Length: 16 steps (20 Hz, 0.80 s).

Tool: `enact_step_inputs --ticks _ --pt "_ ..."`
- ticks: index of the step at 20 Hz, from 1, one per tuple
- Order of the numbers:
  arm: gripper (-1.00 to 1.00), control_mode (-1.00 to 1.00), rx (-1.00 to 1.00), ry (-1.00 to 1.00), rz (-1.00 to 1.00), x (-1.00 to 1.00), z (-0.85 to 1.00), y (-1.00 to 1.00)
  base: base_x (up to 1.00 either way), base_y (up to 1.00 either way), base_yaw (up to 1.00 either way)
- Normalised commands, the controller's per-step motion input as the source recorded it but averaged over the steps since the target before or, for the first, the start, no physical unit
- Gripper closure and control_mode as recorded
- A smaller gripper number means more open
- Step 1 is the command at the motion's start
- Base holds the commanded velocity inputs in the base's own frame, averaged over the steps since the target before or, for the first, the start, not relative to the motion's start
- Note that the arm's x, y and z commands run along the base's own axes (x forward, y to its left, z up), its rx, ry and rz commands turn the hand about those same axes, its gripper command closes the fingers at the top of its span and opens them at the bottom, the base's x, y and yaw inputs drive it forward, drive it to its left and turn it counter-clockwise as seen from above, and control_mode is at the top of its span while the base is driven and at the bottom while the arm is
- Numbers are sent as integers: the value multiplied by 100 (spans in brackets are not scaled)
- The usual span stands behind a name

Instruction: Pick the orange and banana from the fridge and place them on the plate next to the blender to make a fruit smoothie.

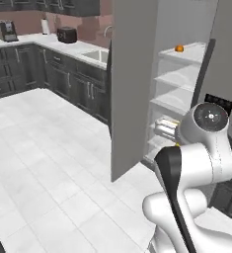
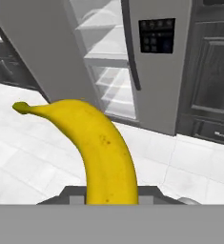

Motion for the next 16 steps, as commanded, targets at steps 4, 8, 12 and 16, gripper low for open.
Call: enact_step_inputs --ticks 4,8,12,16 --pt "100 100 0 0 0 0 0 0 -59 -51 62" --pt "100 100 0 0 0 0 0 0 -52 -34 63" --pt "100 100 0 0 0 0 0 0 -30 -33 62" --pt "100 100 0 0 0 0 0 0 -10 -40 60"
